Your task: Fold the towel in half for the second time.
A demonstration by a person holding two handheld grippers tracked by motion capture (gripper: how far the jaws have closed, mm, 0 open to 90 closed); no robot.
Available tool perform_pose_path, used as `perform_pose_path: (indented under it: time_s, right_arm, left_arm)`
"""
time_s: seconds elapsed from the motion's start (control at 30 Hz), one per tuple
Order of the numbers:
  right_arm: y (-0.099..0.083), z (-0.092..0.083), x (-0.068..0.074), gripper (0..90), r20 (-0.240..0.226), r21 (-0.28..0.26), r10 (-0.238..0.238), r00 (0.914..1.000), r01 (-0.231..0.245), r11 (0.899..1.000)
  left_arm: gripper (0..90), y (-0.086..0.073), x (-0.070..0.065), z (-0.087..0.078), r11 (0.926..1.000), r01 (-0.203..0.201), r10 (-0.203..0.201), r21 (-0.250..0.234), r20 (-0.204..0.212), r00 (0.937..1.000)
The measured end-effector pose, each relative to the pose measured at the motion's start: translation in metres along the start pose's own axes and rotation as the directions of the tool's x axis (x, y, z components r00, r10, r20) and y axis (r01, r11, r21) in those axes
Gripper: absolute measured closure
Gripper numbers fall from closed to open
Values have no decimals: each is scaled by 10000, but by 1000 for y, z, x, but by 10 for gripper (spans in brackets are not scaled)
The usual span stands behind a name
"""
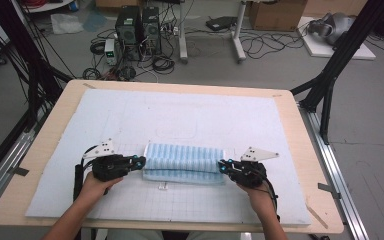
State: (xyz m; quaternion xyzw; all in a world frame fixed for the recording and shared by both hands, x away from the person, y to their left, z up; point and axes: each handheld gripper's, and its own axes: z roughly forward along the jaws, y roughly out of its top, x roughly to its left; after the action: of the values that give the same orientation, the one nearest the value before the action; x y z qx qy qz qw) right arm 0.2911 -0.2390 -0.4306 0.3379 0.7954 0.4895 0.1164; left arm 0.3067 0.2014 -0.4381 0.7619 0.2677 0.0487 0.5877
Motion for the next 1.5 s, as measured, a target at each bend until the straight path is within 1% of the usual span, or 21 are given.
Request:
perform_pose_path:
  time_s: [0.07, 0.13, 0.27, 0.33, 0.4, 0.47, 0.57, 0.63, 0.7, 0.77, 0.8, 0.93, 0.97, 1.0, 1.07, 1.2, 1.27, 1.33, 1.37, 1.43, 1.5]
  right_arm:
    - [-2, -1, -2, 781, -32, 91, 162, 9999, -161, 9998]
    - [-2, -3, -4, 716, -105, 23, 394, 9992, -393, 9992]
    - [3, -12, -5, 679, -40, -609, 433, 9991, -435, 9972]
    - [6, -15, -5, 668, 43, -917, 571, 9984, -565, 9942]
    - [8, -15, -4, 666, 131, -1104, 623, 9980, -605, 9920]
    - [9, -10, -2, 666, 197, -927, 523, 9984, -503, 9944]
    - [8, 2, 4, 670, 166, -292, 208, 9996, -204, 9994]
    - [5, 10, 6, 678, 199, 310, -14, 9998, 8, 9995]
    - [1, 17, 7, 691, 259, 993, -320, 9992, 293, 9946]
    - [-3, 20, 6, 688, 345, 1563, -697, 9970, 635, 9857]
    - [-5, 20, 6, 684, 349, 1642, -659, 9972, 593, 9846]
    - [-7, 16, -2, 664, 433, 1648, -555, 9975, 477, 9852]
    - [-7, 15, -3, 665, 561, 1652, -628, 9964, 527, 9849]
    - [-8, 14, -4, 665, 698, 1720, -742, 9948, 613, 9832]
    - [-8, 14, -6, 663, 673, 1674, -573, 9961, 453, 9848]
    - [-7, 13, -4, 639, 657, 1579, -546, 9963, 436, 9865]
    - [-5, 8, -6, 617, 676, 1263, -409, 9969, 321, 9915]
    - [-3, 1, -8, 579, 782, 726, -156, 9968, 99, 9973]
    - [-2, -2, -9, 556, 849, 489, -51, 9964, 10, 9988]
    - [0, -8, -12, 521, 1104, 111, -20, 9939, 8, 9999]
    - [1, -12, -15, 478, 1406, -145, -77, 9900, 98, 9998]
  left_arm:
    - [825, 3, 1, -2, 10000, -28, 29, -70, 191, 9998]
    - [779, 8, 1, -5, 9993, 17, -9, -379, 217, 9998]
    - [725, 16, 3, -9, 9948, 90, -94, -1014, -39, 9999]
    - [718, 17, 4, -7, 9944, 92, -130, -1053, -351, 9993]
    - [718, 17, 5, -2, 9963, 60, -115, -859, -643, 9979]
    - [718, 15, 4, 7, 9985, 70, -115, -536, -830, 9965]
    - [718, 12, 2, 20, 9994, -68, 110, 333, -1258, 9920]
    - [718, 10, 1, 24, 9977, -77, 163, 679, -1266, 9918]
    - [719, 7, -1, 26, 9955, -47, 163, 950, -1217, 9924]
    - [724, 3, -3, 26, 9923, 64, 83, 1240, -1179, 9930]
    - [725, 1, -4, 26, 9902, 138, 21, 1390, -1136, 9935]
    - [735, -5, -10, 30, 9776, 210, 4, 2096, -1013, 9949]
    - [737, -6, -12, 31, 9746, 190, 29, 2230, -973, 9952]
    - [738, -7, -13, 32, 9722, 75, 156, 2341, -965, 9952]
    - [739, -6, -15, 32, 9693, -47, 303, 2458, -1005, 9945]
    - [737, -6, -12, 30, 9740, 69, 185, 2263, -1101, 9938]
    - [707, -5, -10, 28, 9792, -22, 284, 2029, -1264, 9916]
    - [687, -2, -6, 24, 9857, -74, 315, 1686, -1407, 9896]
    - [687, -1, -3, 21, 9876, -204, 443, 1558, -1515, 9875]
    - [686, 0, 1, 16, 9945, -345, 514, 989, -1745, 9833]
    - [655, 2, 5, 10, 9966, -622, 720, 542, -2034, 9765]
